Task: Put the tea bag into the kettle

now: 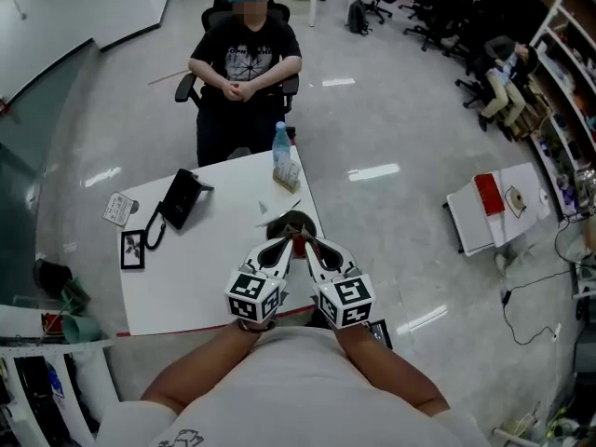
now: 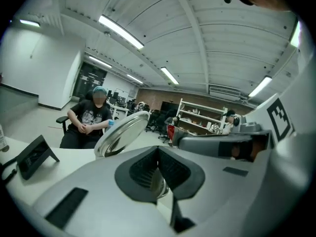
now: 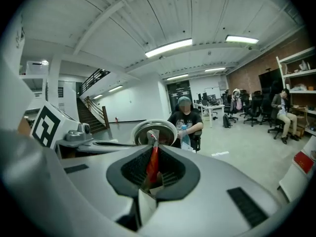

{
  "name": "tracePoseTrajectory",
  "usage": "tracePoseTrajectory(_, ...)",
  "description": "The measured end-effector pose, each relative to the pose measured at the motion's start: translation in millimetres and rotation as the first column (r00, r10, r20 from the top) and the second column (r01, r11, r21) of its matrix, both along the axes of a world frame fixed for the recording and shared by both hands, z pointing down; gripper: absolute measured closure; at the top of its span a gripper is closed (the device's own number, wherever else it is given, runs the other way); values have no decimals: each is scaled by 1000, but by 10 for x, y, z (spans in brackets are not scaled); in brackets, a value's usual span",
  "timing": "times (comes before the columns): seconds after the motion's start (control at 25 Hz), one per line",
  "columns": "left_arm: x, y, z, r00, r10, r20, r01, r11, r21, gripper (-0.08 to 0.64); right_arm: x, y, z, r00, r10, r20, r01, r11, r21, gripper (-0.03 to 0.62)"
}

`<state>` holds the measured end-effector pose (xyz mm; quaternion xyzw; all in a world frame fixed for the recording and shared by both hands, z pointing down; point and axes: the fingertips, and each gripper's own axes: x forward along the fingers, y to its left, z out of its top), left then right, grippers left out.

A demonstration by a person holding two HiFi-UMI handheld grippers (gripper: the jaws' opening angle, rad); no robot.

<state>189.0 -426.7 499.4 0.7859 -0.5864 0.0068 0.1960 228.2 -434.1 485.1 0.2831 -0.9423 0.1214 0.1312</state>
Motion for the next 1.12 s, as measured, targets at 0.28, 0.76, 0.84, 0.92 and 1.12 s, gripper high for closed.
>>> tracePoseTrajectory(0.28, -243, -109, 86, 982, -188, -10, 188, 982, -18, 551, -253, -192, 134, 980, -193, -43, 192, 981, -25, 558)
tracePoseTrajectory(0.76, -427, -28, 435, 958, -286, -13, 283, 953, -106, 551, -429, -114, 550, 941, -315, -123, 310, 949, -64, 558)
tracePoseTrajectory(0.84, -487, -9, 480, 953, -303, -21, 299, 947, -119, 551, -424, -106, 613, 940, -314, -130, 307, 949, -76, 558)
tracePoseTrajectory(0.92, -527, 11, 510, 949, -314, -25, 309, 943, -126, 551, -428, -96, 644, 941, -312, -130, 303, 950, -79, 557)
tracePoseTrajectory(1.12, -566, 45, 507, 945, -326, -36, 320, 941, -112, 551, -436, -88, 677, 945, -300, -131, 292, 953, -77, 529)
